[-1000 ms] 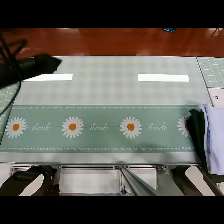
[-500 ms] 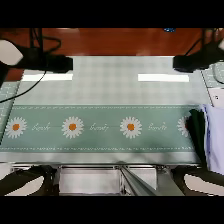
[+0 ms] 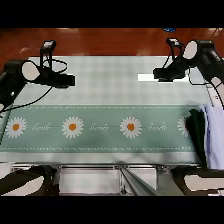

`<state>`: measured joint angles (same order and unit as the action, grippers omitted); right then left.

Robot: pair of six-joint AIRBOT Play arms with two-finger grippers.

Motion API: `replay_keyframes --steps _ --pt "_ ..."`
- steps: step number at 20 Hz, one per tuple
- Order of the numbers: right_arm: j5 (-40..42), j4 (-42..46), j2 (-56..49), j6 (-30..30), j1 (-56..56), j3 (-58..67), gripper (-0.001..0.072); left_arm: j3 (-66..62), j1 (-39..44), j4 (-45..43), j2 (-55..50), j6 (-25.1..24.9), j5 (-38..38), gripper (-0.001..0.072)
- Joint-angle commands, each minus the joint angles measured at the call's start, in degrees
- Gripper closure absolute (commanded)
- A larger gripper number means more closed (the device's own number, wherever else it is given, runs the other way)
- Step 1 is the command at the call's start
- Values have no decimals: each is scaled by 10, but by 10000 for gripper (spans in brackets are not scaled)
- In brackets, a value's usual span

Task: Fold the shirts.

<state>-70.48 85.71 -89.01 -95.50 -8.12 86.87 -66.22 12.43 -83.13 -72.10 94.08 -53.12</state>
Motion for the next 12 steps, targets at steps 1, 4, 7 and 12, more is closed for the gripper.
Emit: replay_keyframes --steps 1,4,7,12 --pt "1 -1 -3 -2 -2 0 693 3 0 -5 -1 3 2 680" --pt "1 -1 -3 -2 -2 0 693 3 0 -5 -2 3 2 680" --pt "2 -1 -3 -2 -2 0 693 3 0 -5 -4 3 2 680" --pt "2 -1 -3 -2 -2 0 693 3 0 -5 -5 3 2 680"
